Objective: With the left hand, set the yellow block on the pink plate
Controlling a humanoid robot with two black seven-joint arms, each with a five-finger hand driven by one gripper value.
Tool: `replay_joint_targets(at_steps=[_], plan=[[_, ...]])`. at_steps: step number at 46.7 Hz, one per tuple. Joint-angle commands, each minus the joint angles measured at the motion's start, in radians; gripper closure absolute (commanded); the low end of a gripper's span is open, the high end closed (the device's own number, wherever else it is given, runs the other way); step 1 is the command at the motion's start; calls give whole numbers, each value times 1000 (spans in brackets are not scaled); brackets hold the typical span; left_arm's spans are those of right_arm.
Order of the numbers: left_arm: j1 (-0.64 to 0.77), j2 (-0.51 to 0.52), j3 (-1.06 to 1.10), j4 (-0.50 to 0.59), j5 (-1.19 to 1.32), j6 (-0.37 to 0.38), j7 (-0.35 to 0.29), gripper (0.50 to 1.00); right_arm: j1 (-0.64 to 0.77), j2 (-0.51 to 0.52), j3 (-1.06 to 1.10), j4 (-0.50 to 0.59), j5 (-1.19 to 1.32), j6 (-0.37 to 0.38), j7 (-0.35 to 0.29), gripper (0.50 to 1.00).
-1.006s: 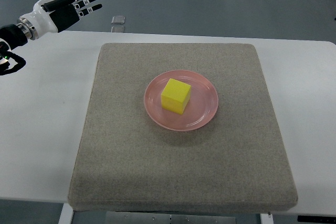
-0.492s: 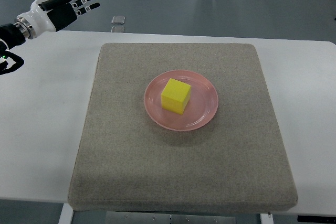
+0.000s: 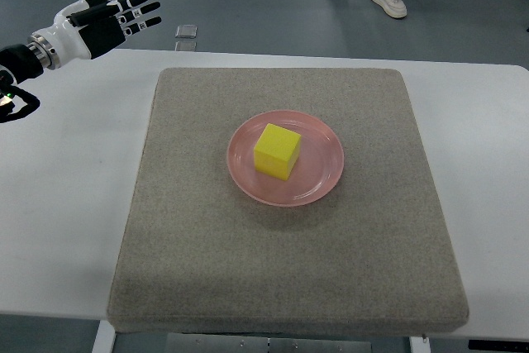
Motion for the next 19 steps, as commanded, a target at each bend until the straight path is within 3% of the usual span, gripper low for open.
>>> replay_joint_targets(at_steps=[1, 19], plan=[[-2, -1, 0, 1, 0, 0, 0, 504, 0, 0, -1, 0, 0, -1, 0, 576], [-3, -1, 0, 1, -2, 2, 0, 504, 0, 0, -3, 0, -3, -8, 0, 576]])
